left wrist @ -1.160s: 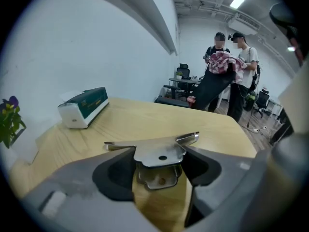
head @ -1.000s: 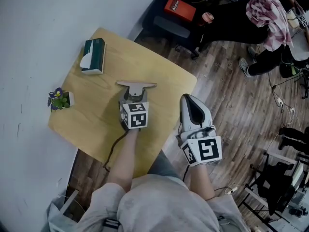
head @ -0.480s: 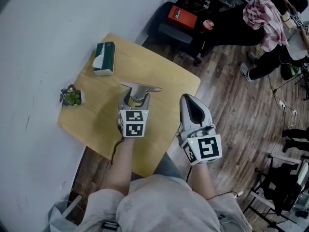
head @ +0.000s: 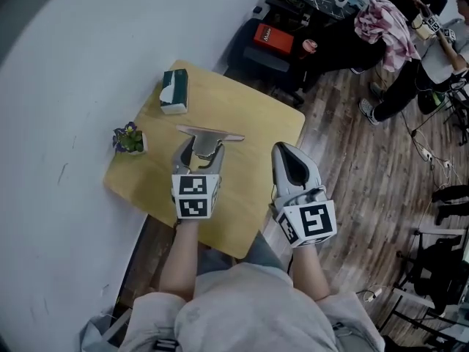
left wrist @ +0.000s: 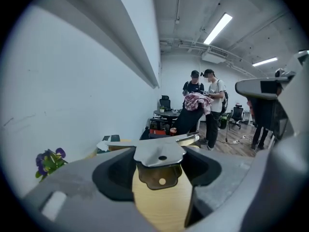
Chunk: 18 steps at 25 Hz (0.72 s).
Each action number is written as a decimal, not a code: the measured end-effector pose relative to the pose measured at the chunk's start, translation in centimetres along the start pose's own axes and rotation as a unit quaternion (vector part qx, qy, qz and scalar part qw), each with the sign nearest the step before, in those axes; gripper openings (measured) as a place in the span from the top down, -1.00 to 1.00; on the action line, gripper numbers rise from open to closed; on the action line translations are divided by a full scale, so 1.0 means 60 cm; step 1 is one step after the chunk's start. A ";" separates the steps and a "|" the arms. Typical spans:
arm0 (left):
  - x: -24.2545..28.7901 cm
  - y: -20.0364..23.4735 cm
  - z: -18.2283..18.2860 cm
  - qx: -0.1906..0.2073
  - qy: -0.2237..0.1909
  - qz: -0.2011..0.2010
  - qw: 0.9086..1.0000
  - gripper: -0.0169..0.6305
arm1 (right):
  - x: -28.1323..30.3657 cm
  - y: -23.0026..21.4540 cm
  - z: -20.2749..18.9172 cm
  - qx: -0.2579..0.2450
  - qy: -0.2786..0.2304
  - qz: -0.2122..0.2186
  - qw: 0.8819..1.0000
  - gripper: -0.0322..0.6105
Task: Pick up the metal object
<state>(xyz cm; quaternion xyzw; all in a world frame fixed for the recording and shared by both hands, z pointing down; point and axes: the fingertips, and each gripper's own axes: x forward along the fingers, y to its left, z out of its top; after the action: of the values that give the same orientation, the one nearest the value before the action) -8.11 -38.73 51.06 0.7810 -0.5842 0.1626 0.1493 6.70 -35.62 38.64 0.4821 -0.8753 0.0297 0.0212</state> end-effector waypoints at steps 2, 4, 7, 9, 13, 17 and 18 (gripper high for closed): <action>-0.031 0.004 0.012 0.003 -0.012 -0.003 1.000 0.01 | -0.014 0.020 0.010 -0.004 -0.006 -0.002 1.000 0.90; -0.062 0.008 0.024 0.007 -0.023 -0.006 1.000 0.01 | -0.027 0.039 0.021 -0.008 -0.011 -0.003 1.000 0.90; -0.108 0.013 0.041 0.010 -0.042 -0.010 0.999 0.01 | -0.045 0.066 0.036 -0.016 -0.020 -0.004 1.000 0.90; -0.136 0.017 0.051 0.008 -0.054 -0.012 0.998 0.01 | -0.057 0.082 0.046 -0.020 -0.027 -0.006 0.999 0.90; -0.191 0.028 0.066 0.012 -0.075 -0.011 0.997 0.01 | -0.079 0.113 0.060 -0.027 -0.035 -0.010 0.999 0.90; -0.241 0.034 0.083 0.014 -0.099 -0.014 0.995 0.01 | -0.100 0.136 0.074 -0.034 -0.044 -0.018 0.998 0.90; -0.252 0.036 0.087 0.014 -0.105 -0.014 0.994 0.01 | -0.104 0.142 0.077 -0.035 -0.046 -0.020 0.998 0.90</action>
<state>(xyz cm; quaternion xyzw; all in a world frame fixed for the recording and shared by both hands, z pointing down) -13.77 -28.43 39.97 0.8042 -0.5829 0.0857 0.0782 2.81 -26.16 33.36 0.4991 -0.8662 -0.0240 -0.0019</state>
